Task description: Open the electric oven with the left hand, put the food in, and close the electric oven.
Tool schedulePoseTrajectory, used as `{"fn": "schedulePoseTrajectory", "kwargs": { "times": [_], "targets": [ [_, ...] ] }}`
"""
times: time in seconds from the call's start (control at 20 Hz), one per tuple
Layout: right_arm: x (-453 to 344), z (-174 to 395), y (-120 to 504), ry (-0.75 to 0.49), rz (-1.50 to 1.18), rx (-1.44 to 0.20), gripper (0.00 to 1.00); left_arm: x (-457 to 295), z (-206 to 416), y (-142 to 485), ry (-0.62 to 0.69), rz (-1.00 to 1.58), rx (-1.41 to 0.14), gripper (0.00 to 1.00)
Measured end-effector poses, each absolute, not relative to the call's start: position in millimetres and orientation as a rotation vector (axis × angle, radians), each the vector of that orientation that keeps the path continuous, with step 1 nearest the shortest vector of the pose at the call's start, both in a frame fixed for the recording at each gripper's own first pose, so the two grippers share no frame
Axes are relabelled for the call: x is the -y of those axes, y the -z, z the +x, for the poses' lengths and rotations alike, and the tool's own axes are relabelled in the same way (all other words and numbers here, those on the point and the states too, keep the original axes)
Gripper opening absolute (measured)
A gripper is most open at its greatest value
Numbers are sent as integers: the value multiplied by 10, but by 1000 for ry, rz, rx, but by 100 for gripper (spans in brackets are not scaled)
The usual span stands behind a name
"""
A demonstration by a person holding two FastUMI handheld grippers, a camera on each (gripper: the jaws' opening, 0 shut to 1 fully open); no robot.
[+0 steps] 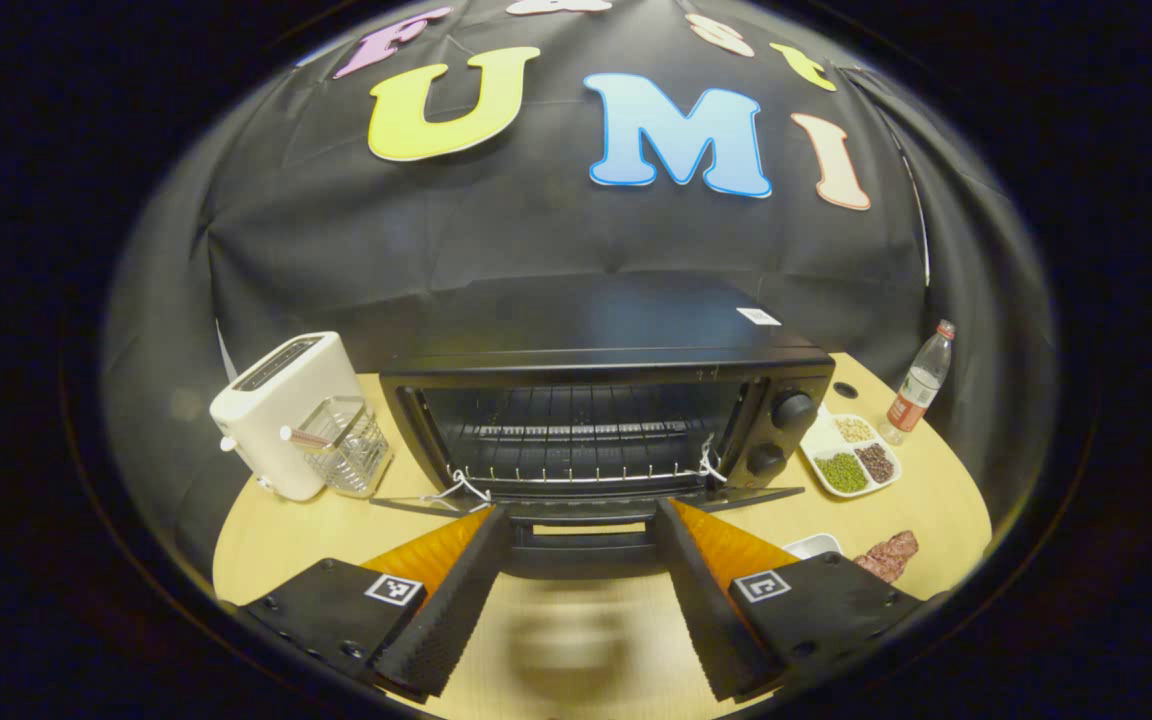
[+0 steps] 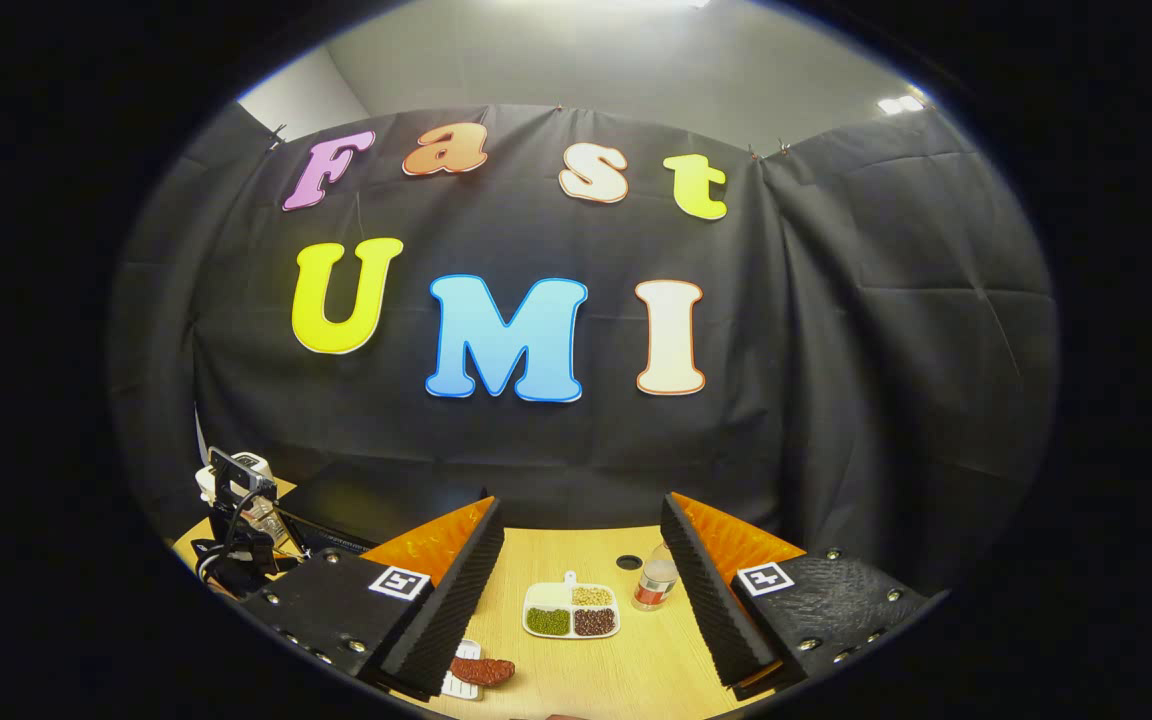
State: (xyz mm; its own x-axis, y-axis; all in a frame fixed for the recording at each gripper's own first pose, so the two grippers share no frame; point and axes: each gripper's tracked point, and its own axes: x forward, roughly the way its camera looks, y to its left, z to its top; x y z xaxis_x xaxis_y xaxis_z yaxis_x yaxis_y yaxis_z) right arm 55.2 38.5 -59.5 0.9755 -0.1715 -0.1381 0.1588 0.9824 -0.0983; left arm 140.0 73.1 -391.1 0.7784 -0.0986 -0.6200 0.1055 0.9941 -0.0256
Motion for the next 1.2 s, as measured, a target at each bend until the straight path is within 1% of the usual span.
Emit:
{"fn": "schedulePoseTrajectory", "kwargs": {
  "times": [0.2, 0.25, 0.3, 0.55, 0.65, 0.75, 0.9, 0.95, 1.0, 1.05, 1.1, 1.15, 1.2],
  "targets": [
    [-373, 505, 693, 162, -90, -172, 96, -747, 1271, 3997, 109, 21, -689, 97],
    [-366, 492, 709, 164, -92, -176, 96, -744, 1242, 4026, 109, 24, -693, 99],
    [-356, 480, 719, 166, -94, -178, 96, -743, 1210, 4065, 109, 26, -696, 97],
    [-330, 435, 797, 173, -111, -195, 96, -751, 1047, 4231, 115, 20, -729, 97],
    [-329, 432, 824, 173, -114, -204, 96, -749, 988, 4315, 117, 23, -748, 99],
    [-324, 448, 865, 175, -123, -215, 95, -772, 934, 4393, 111, 31, -759, 98],
    [-363, 439, 953, 160, -144, -239, 96, -797, 860, 4530, 108, 22, -779, 100],
    [-380, 435, 1002, 149, -146, -254, 96, -822, 855, 4576, 101, 25, -784, 96],
    [-405, 440, 1072, 136, -148, -273, 95, -870, 838, 4625, 91, 29, -791, 96],
    [-425, 433, 1122, 122, -149, -291, 95, -902, 820, 4653, 84, 22, -802, 100],
    [-451, 433, 1173, 107, -149, -305, 96, -915, 799, 4657, 77, 12, -805, 96],
    [-456, 438, 1240, 97, -149, -318, 96, -936, 806, 4627, 69, 5, -798, 99],
    [-458, 434, 1320, 85, -150, -342, 95, -960, 806, 4568, 61, 2, -784, 100]
  ]
}}
